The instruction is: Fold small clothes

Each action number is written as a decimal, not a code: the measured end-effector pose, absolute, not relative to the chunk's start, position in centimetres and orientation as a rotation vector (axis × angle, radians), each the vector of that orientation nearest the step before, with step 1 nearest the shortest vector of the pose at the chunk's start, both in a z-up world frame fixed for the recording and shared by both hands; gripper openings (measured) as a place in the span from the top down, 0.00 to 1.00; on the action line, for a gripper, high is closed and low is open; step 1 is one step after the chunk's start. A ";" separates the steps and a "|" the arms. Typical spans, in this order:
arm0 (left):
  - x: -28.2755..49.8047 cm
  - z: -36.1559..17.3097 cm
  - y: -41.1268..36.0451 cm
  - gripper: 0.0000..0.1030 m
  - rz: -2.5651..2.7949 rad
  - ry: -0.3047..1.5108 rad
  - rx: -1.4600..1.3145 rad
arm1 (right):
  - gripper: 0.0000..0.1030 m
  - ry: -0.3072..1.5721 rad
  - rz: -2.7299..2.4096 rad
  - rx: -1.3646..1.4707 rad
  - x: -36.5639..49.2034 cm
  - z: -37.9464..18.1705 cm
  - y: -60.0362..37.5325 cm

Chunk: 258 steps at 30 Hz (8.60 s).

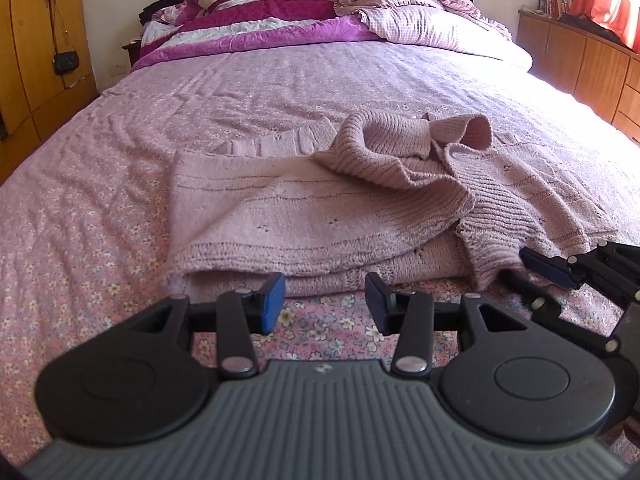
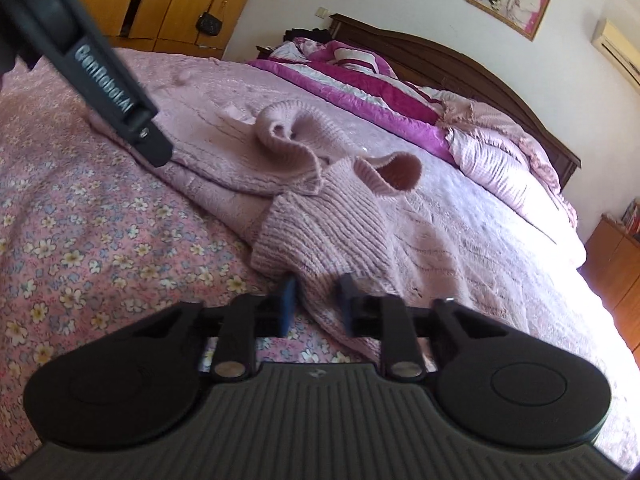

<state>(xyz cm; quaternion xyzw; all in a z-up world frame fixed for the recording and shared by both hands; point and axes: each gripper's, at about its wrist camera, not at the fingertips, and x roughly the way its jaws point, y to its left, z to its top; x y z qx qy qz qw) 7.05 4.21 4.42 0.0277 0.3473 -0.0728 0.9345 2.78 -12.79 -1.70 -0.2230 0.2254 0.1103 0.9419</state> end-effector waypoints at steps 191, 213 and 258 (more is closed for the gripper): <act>19.1 2.4 16.5 0.43 0.062 0.608 -0.134 | 0.29 0.667 -0.088 0.088 21.2 -1.7 -33.5; 12.3 5.6 11.8 0.27 -0.036 0.743 -0.104 | 0.05 0.702 -0.040 0.433 11.9 -0.2 -37.5; 9.5 4.1 5.8 0.27 0.004 0.851 0.019 | 0.59 0.542 0.200 0.894 13.3 -6.5 -41.3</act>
